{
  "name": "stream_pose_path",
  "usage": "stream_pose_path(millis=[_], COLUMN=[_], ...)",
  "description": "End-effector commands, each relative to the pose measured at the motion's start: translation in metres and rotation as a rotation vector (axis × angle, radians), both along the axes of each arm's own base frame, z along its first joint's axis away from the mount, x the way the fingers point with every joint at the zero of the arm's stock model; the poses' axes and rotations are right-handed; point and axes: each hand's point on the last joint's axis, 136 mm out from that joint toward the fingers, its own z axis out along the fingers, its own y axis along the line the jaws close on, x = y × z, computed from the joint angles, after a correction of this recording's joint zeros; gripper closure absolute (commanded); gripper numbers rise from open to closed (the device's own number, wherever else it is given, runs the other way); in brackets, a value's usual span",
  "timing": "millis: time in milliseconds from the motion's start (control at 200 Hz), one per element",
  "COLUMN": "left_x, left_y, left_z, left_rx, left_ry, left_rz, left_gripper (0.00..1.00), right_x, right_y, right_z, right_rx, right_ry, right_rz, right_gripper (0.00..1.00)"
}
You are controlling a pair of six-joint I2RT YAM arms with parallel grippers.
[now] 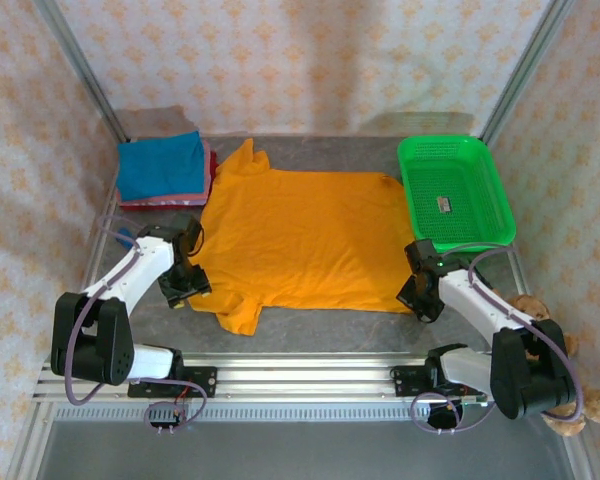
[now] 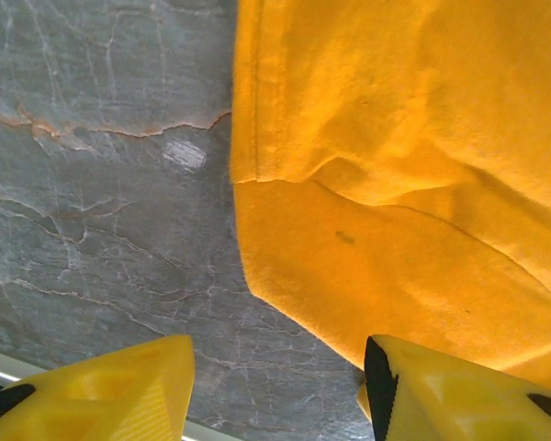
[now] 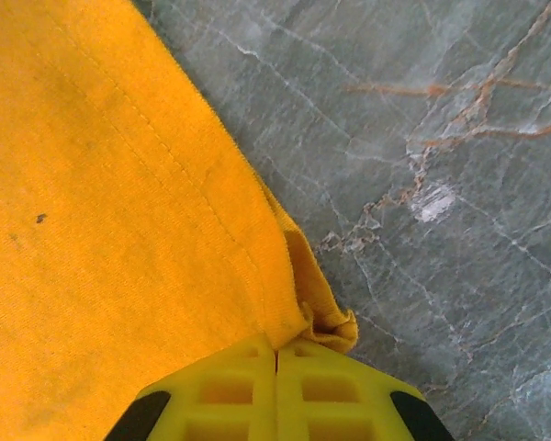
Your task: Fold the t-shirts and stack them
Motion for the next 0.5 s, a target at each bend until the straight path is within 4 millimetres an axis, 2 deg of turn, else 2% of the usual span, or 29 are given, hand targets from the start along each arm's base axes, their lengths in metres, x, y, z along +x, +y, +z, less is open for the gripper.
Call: stream_pose_path(millis=[0,130,270,360,496], left_x=[-0.004,-0.006,0.01,0.019,0.016], left_y=[0.004,0.013,0.028,0.028,0.026], left_z=[-0.01,-0.024,-0.014,-0.01,-0.017], left_rx=[0.012,-0.015,-0.024,-0.052,-0.086], left_ry=[-0.02,-0.006,-0.069,-0.083,-0.021], left_rz=[0.091,0.155,0.202,0.195,0.177], left_gripper=[0.46,0.48,0.53,0.56,0.6], right_x=[-0.002,-0.002,-0.001,-0.001,-0.002], right_y=[-0.002,0.0,0.005,0.006,0.006], right_z=[0.006,0.01,0.012,0.012,0.012], right_rx=[-0.008,0.003,0.028,0.032,0.033], right_ry=[-0.008,-0.015,-0.009,-0.006,-0.007], right_rz=[0.02,0.039,0.059,0.06,0.059], right_gripper=[0.98,0.99,1.0,1.0,1.0])
